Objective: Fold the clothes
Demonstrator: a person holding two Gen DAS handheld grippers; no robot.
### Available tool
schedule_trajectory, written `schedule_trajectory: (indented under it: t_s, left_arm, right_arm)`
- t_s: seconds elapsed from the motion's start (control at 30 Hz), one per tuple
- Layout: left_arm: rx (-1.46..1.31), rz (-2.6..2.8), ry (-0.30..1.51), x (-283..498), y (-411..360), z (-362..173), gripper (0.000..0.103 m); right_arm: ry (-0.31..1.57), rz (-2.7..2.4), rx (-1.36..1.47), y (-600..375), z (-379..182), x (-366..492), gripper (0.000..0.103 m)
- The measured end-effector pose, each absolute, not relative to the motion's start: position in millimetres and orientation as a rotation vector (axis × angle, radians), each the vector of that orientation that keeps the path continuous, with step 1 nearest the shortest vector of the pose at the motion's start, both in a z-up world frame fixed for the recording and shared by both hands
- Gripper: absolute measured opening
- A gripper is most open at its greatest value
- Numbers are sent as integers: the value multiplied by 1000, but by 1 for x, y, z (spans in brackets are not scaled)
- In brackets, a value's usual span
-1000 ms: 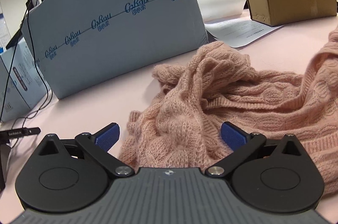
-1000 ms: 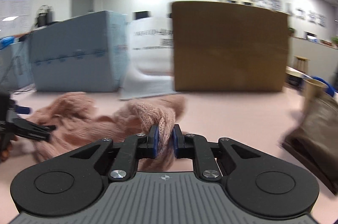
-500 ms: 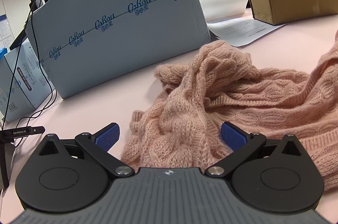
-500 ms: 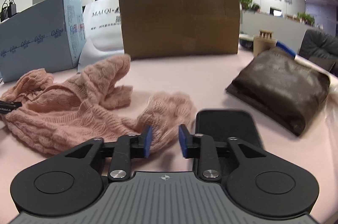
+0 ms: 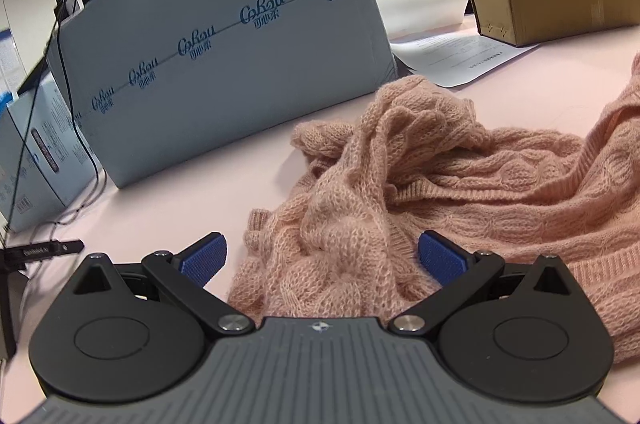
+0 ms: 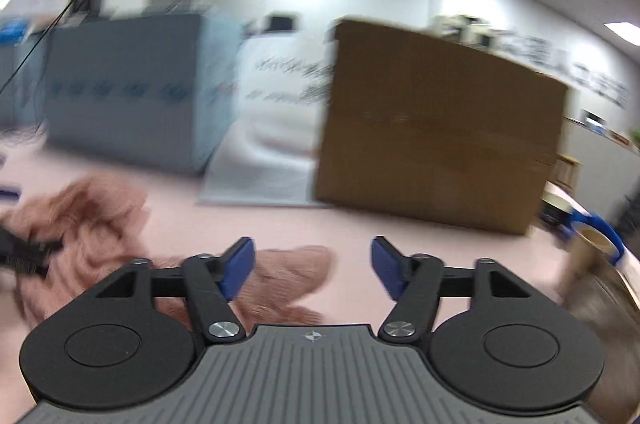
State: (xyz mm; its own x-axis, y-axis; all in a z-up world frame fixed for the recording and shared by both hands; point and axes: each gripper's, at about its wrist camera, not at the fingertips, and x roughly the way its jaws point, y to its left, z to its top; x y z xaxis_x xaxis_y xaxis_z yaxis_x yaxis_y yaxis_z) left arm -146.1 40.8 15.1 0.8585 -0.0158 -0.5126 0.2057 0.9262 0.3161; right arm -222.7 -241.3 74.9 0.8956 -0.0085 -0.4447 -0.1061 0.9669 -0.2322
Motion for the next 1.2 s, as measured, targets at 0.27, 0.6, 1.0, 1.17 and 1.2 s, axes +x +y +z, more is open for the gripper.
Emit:
schedule_trajectory:
  t_s: [0.27, 0.6, 1.0, 1.17, 1.2]
  left_arm:
    - [321, -140, 555, -141, 48, 15, 103]
    - [356, -126, 538, -143, 44, 14, 103]
    - [338, -129, 545, -142, 46, 15, 103]
    - [371, -116, 528, -145, 41, 14, 103]
    - [379, -113, 524, -146, 40, 14, 103]
  right_arm:
    - [759, 86, -521, -199, 39, -163, 63]
    - [620, 91, -334, -229, 41, -207, 17]
    - [315, 69, -328, -193, 95, -236, 18]
    - [605, 22, -295, -221, 36, -233, 20]
    - [625, 18, -279, -227, 28, -235, 23]
